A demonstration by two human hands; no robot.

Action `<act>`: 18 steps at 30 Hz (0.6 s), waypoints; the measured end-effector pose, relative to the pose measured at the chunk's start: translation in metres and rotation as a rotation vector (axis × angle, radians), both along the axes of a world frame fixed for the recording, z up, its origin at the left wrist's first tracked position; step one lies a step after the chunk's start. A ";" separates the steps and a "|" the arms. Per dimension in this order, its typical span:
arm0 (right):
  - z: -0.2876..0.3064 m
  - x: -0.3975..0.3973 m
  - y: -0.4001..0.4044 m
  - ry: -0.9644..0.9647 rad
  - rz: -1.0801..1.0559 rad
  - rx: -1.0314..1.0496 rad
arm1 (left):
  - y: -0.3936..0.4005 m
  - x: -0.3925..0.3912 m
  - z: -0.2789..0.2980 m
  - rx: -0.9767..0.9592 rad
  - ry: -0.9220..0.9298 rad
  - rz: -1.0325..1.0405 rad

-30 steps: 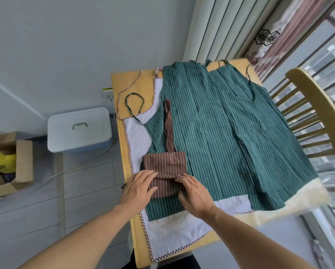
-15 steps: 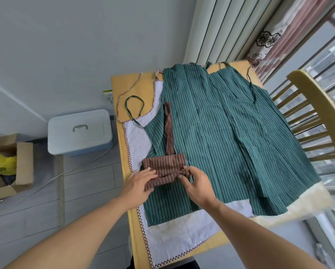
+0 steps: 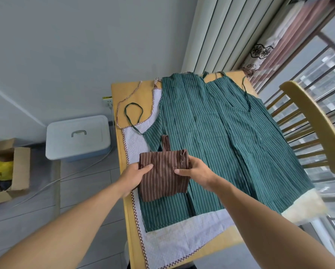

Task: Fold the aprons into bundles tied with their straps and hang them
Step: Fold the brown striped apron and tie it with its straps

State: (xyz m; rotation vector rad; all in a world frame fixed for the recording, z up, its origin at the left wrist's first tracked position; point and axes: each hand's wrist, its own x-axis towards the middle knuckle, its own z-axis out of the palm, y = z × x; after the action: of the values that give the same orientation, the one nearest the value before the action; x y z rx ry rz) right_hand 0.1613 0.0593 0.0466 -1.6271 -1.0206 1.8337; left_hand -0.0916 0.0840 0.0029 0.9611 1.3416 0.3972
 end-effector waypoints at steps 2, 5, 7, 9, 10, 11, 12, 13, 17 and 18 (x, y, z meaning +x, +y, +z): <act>-0.007 0.000 -0.003 -0.040 -0.050 -0.044 | -0.003 0.001 -0.001 -0.060 -0.053 -0.005; -0.015 -0.004 -0.010 -0.095 -0.113 -0.078 | -0.004 -0.002 -0.006 -0.101 -0.033 -0.146; -0.018 -0.004 -0.012 -0.100 -0.141 -0.088 | -0.002 -0.004 -0.012 -0.093 0.058 -0.218; -0.021 -0.005 -0.012 -0.102 -0.158 -0.073 | -0.001 -0.003 -0.018 -0.079 0.133 -0.240; -0.023 -0.006 -0.012 -0.114 -0.163 -0.055 | -0.002 -0.002 -0.021 -0.064 0.152 -0.233; -0.024 -0.007 -0.011 -0.136 -0.168 -0.033 | -0.002 -0.001 -0.023 -0.032 0.172 -0.218; -0.027 -0.007 -0.010 -0.171 -0.168 -0.005 | -0.004 0.002 -0.024 0.022 0.198 -0.199; -0.028 -0.008 -0.009 -0.219 -0.160 0.023 | -0.006 0.003 -0.025 0.095 0.233 -0.179; -0.036 -0.004 -0.013 -0.423 -0.100 0.116 | -0.019 0.002 -0.031 0.443 0.390 -0.249; -0.039 -0.003 -0.017 -0.472 -0.071 0.151 | -0.023 0.000 -0.032 0.528 0.446 -0.295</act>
State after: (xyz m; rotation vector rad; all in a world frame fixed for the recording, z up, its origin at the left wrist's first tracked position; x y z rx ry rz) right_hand 0.1583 0.0426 0.0071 -2.0201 -1.2390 1.3153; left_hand -0.0912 0.0608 -0.0287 1.7426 1.4899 0.3244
